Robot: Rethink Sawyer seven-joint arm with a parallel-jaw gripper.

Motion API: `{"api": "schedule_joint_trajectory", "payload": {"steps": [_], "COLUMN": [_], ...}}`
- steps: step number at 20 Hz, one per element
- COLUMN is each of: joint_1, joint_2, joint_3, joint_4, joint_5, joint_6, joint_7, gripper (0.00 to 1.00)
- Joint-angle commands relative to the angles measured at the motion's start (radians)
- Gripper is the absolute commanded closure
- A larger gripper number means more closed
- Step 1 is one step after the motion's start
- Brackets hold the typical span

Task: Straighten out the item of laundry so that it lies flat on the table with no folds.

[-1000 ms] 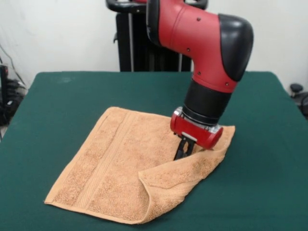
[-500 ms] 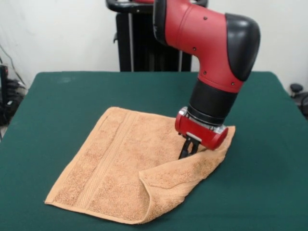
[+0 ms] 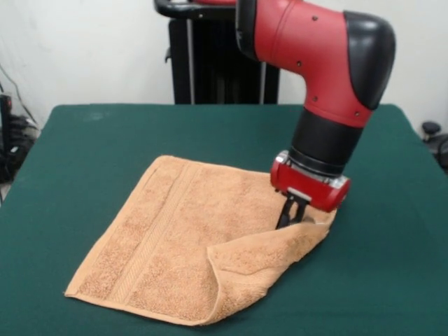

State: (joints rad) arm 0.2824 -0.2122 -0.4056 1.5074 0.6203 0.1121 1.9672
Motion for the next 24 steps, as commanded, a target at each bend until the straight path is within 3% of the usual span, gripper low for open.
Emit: {"api": "schedule_joint_trajectory", "payload": {"steps": [1,6,12,24], "joint_1": [0.051,0.057,0.048,0.019], "joint_2": [-0.085,-0.106,-0.070,-0.114], "joint_3": [-0.001,-0.031,-0.042,-0.009], "joint_4": [0.016,0.007,-0.047,0.041], "joint_5": [0.033,0.019,0.026,-0.002], "joint_6": [0.215,0.275,0.283,0.223], "joint_7": [0.255,0.260,0.276,0.221], "gripper": [1.00,1.00,1.00,1.00]}}
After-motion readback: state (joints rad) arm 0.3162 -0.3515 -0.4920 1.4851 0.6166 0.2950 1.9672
